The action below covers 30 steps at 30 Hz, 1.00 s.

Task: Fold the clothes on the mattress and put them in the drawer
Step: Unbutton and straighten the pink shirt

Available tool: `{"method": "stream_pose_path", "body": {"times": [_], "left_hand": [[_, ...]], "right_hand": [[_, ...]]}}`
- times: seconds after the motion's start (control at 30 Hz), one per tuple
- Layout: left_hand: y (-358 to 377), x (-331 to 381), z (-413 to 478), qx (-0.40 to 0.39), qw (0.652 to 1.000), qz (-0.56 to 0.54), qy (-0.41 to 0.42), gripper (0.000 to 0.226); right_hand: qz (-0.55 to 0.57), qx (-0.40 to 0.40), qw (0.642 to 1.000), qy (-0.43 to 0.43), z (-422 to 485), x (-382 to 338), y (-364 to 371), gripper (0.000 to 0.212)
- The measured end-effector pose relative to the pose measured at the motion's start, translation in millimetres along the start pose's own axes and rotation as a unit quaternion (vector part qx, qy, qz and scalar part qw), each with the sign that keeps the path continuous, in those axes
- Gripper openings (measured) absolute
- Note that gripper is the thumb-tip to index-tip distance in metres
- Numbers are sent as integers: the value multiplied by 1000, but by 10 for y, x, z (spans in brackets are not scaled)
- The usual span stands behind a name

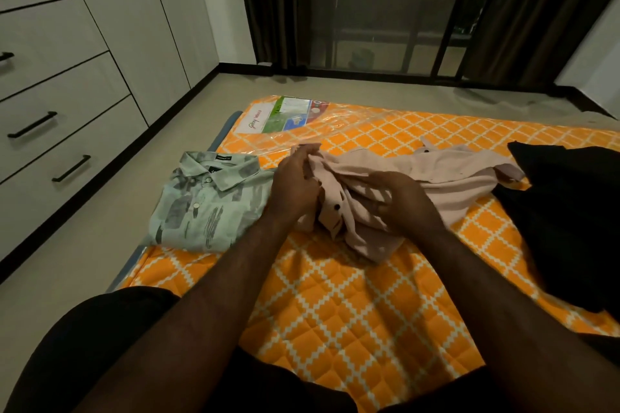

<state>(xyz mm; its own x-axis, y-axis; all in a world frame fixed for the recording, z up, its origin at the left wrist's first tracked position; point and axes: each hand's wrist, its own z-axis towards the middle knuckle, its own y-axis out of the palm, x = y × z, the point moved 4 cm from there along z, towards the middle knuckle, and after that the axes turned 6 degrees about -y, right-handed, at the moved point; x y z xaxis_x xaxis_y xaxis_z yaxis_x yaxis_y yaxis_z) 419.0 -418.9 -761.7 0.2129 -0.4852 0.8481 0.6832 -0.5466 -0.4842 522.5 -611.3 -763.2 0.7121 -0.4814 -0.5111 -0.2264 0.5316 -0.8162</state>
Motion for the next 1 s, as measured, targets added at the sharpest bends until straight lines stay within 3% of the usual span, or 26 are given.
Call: {"method": "stream_pose_path", "body": {"times": [0.1, 0.2, 0.3, 0.37, 0.43, 0.57, 0.67, 0.8, 0.93, 1.0], "left_hand": [[32, 37, -110, 46, 992, 117, -2, 46], [61, 227, -269, 84, 970, 210, 90, 19], [191, 200, -263, -13, 941, 330, 76, 51], [295, 62, -269, -118, 909, 398, 44, 49], [307, -66, -329, -165, 906, 389, -3, 40], [202, -38, -370, -85, 928, 362, 9, 28], [214, 38, -309, -117, 944, 309, 22, 22], [257, 152, -285, -111, 977, 182, 26, 32], [182, 237, -222, -42, 992, 120, -14, 31], [140, 243, -201, -7, 992, 125, -27, 28]], "right_hand": [[-16, -11, 1000, 7, -43, 144, 135, 56], [-47, 6, 999, -2, -27, 107, 174, 54], [-68, 11, 998, 2, 34, 95, 158, 53], [-87, 24, 996, 9, 65, 125, 139, 47], [-103, 41, 994, 8, 80, 126, 125, 47], [-129, 52, 990, 1, 138, 110, 142, 37], [-127, 73, 989, 4, 167, 106, 156, 35], [-113, 99, 989, 0, 229, 3, 131, 13], [-40, 105, 993, 43, 270, -211, -1, 20], [73, 103, 988, 86, 264, -298, -38, 27]]}}
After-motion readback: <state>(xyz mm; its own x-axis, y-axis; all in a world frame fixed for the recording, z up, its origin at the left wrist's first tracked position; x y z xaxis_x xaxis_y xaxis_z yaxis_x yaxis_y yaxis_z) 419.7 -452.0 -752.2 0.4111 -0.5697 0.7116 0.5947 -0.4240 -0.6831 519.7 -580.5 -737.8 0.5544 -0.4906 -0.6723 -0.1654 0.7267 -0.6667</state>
